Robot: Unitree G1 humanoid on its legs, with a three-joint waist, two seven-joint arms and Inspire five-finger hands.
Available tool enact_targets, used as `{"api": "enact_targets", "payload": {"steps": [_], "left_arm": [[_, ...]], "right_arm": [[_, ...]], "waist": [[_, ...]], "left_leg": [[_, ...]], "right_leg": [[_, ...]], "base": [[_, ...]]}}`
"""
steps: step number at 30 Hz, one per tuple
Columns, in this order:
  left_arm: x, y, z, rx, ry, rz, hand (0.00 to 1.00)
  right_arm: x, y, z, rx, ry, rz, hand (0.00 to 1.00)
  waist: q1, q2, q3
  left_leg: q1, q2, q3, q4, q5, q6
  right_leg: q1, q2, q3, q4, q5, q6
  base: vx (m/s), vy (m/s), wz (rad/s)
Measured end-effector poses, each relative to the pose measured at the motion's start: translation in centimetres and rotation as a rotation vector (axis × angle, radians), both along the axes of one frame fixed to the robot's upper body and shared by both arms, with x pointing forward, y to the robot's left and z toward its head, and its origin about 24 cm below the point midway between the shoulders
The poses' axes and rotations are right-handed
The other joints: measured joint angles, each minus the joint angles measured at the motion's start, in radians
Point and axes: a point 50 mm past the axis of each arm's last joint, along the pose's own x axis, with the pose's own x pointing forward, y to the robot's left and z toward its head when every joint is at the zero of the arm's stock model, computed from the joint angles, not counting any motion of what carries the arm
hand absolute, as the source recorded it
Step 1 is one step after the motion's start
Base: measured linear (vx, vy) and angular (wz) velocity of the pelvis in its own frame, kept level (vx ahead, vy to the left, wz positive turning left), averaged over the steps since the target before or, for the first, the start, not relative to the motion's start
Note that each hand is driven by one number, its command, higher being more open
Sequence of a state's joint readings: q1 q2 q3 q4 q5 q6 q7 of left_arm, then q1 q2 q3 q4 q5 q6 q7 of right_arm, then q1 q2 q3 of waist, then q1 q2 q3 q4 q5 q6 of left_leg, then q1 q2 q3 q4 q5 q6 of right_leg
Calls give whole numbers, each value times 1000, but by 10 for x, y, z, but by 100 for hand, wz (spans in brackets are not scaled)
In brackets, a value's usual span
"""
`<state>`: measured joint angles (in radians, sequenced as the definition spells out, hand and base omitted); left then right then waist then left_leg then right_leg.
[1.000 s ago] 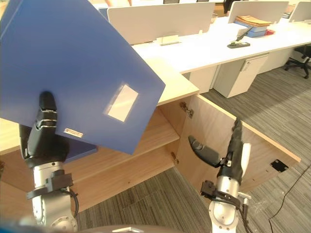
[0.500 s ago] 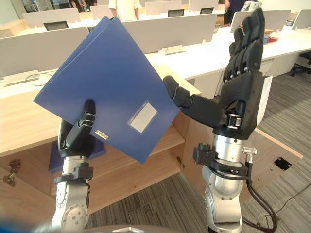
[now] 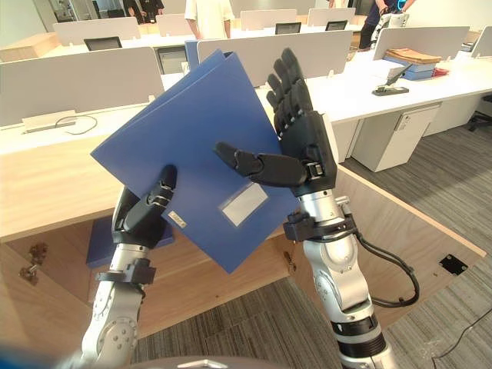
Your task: Walk over to the cabinet, pick up the folder, carry it to the office cabinet, place the folder inside the office cabinet, then close the office cabinet door
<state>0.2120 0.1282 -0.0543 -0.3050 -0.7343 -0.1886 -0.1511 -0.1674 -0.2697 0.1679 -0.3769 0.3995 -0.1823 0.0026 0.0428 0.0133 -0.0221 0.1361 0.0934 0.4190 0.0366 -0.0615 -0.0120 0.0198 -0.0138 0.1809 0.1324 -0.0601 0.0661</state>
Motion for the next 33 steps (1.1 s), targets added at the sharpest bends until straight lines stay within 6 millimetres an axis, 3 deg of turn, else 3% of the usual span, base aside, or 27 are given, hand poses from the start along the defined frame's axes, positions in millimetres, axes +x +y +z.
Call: {"api": "enact_targets", "payload": {"steps": [7,12,16,22,23,28,30,33], "left_arm": [[0,10,0,32,14,6,0],[1,23,3,60,25,-22,0],[2,40,6,141,77,-106,0],[2,42,-6,195,201,-219,0],[2,40,-12,223,242,-261,0],[0,35,-27,305,321,-387,0],[-4,32,-30,365,328,-483,0],[-5,44,-34,434,367,-511,0]], "right_arm": [[16,2,-4,-122,37,59,100],[26,5,-3,-300,36,106,100],[29,-4,0,-488,83,189,100],[30,-16,6,-653,161,266,100],[29,-20,5,-684,194,274,0],[26,-39,-11,-771,362,275,0],[20,-45,-26,-840,467,343,0],[13,-48,-40,-869,556,425,0]], "waist": [[0,-10,-6],[-1,-22,-14],[3,-24,-20],[1,-32,-60],[1,-34,-73],[0,-41,-95],[-3,-43,-97],[-15,-41,-98]], "left_leg": [[-4,-23,-11,-20,14,12],[1,-30,-8,-34,24,18],[18,-30,4,-44,23,15],[18,-28,13,-51,18,-3],[18,-25,14,-49,15,-7],[17,-15,18,-37,10,-15],[16,-9,18,-32,2,-27],[16,-4,16,-30,1,-29]], "right_leg": [[0,-21,-7,-17,15,9],[1,-27,-6,-26,27,12],[22,-34,-3,-51,39,12],[18,-35,4,-59,40,12],[18,-33,4,-60,40,11],[20,-26,5,-59,39,9],[19,-22,5,-56,35,4],[18,-17,0,-47,27,-6]], "base": [[-32,43,5],[-27,24,-1],[-17,16,-4],[7,8,-5],[33,-11,-4],[13,-10,-3],[3,-33,-1],[-3,-32,2]]}}
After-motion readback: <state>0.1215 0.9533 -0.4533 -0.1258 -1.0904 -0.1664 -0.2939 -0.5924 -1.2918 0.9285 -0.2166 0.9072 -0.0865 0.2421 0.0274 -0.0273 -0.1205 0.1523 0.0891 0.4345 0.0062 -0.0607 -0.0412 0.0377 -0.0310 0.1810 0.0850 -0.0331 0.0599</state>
